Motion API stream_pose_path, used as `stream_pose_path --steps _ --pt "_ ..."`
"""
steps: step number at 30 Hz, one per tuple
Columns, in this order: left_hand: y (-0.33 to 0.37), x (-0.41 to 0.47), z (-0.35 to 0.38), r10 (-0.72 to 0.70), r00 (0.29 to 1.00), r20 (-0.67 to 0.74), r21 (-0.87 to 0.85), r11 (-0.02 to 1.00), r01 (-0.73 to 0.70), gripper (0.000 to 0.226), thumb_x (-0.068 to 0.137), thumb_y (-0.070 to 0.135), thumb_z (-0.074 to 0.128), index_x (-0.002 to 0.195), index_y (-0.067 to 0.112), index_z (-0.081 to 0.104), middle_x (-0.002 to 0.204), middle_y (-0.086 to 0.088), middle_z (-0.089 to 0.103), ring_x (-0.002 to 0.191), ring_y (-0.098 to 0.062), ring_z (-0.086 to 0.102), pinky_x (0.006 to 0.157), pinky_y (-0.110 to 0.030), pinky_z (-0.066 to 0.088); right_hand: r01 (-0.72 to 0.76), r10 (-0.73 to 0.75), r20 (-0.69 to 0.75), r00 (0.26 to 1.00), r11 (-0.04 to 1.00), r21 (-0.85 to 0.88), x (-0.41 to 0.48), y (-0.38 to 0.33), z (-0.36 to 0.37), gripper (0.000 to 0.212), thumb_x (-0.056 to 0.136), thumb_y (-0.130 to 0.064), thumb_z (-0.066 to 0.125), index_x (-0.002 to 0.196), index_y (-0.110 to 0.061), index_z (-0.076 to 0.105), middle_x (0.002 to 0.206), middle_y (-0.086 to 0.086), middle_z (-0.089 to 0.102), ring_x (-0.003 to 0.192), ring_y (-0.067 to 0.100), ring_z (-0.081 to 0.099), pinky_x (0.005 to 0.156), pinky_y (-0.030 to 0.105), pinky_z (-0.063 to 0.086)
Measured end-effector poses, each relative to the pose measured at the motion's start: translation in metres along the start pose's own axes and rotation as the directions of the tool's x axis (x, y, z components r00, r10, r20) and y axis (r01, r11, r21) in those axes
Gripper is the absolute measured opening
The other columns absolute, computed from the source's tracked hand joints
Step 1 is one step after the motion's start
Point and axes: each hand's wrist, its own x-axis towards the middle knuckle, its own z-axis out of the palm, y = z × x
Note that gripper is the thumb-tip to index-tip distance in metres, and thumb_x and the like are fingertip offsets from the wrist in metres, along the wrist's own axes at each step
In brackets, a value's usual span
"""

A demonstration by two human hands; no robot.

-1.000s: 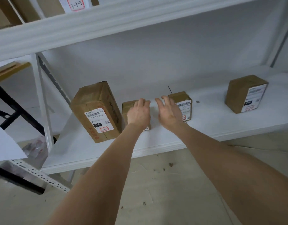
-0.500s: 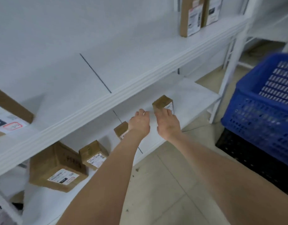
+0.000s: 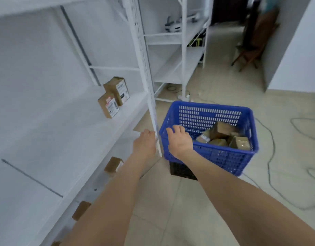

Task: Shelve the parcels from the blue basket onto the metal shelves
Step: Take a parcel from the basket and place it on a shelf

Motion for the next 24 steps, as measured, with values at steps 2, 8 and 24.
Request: stream_pose_path --steps 2,8,24 --pt "0.026 0.010 -0.011 0.050 0.998 -0.022 -0.008 0.999 -0.050 0.044 0.092 0.010 0.046 0.136 0.010 0.039 0.133 -0.011 0.041 0.123 -0.027 0.043 0.090 -0.040 0.045 -0.052 0.052 -0.011 0.999 0.999 -0.001 -0.004 0.025 -0.016 0.058 0.089 -0.015 0.058 0.141 -0.014 0.033 0.140 0.012 0.034 0.134 0.031 0.029 0.100 0.039 0.038" --pt "0.097 0.051 -0.017 0.167 0.986 0.000 -0.035 0.985 -0.166 0.041 0.088 0.011 0.053 0.128 0.009 0.044 0.128 -0.011 0.043 0.116 -0.027 0.047 0.090 -0.041 0.048 -0.184 0.184 0.002 0.983 0.983 0.016 0.003 0.092 -0.038 0.053 0.089 -0.024 0.062 0.135 -0.014 0.038 0.139 0.012 0.036 0.134 0.031 0.029 0.102 0.040 0.039" --pt "0.243 0.287 0.035 0.143 0.974 0.174 -0.019 0.990 -0.141 0.047 0.090 0.015 0.055 0.133 0.008 0.039 0.132 -0.012 0.040 0.121 -0.028 0.044 0.095 -0.042 0.045 -0.202 0.200 0.167 0.966 0.979 0.000 0.185 0.299 0.011 0.061 0.083 -0.032 0.069 0.134 -0.017 0.039 0.136 0.009 0.039 0.131 0.028 0.035 0.104 0.041 0.039"
